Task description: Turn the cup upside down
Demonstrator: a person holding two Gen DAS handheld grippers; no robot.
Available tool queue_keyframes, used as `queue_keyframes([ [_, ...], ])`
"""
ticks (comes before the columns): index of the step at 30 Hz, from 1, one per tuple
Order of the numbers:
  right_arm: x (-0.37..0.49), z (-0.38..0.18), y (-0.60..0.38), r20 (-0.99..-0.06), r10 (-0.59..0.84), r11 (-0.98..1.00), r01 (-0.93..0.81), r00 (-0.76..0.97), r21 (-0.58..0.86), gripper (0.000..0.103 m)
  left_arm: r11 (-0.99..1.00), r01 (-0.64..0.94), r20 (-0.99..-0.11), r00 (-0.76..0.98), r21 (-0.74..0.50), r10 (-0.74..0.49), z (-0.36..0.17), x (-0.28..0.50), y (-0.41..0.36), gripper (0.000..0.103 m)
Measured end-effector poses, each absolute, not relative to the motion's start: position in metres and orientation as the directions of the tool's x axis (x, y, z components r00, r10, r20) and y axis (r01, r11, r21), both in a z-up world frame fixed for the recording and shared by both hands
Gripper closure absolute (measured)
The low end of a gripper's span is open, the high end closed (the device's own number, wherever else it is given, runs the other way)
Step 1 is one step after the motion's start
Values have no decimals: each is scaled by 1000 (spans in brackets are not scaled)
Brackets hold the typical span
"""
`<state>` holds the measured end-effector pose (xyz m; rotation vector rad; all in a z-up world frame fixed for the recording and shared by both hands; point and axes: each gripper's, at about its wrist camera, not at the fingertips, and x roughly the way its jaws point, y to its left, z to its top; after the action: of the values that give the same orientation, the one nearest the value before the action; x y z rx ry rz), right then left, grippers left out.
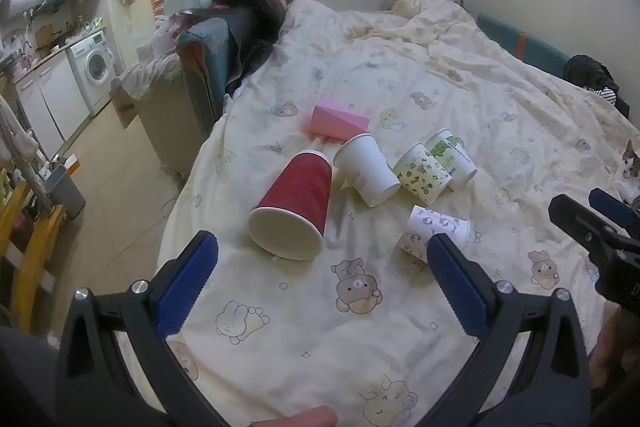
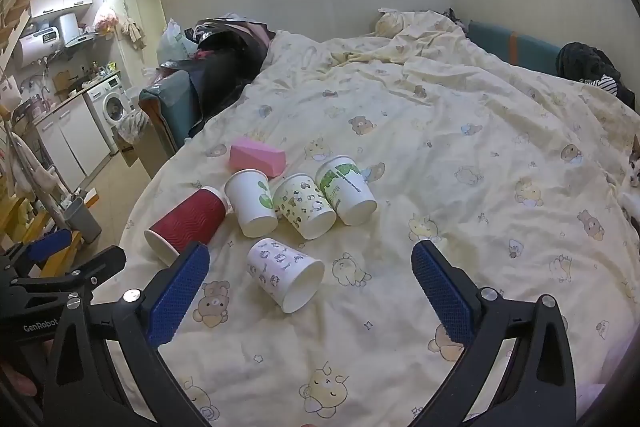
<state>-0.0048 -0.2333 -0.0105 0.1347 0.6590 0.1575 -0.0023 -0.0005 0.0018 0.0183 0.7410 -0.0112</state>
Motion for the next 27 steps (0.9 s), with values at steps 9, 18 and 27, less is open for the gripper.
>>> queue_keyframes([
  [9, -4, -11, -234, -600, 190, 979, -103, 777, 176, 0, 1000, 17, -675, 738, 16, -2, 1, 0, -3, 0],
  [18, -4, -10, -235, -597, 189, 979, -103, 780, 175, 0, 1000, 15, -675, 738, 17, 0, 1, 0, -3, 0],
  [27, -5, -9, -236, -596, 189, 979, -103, 781, 176, 0, 1000, 18, -671, 741, 17, -2, 2, -2, -3, 0],
])
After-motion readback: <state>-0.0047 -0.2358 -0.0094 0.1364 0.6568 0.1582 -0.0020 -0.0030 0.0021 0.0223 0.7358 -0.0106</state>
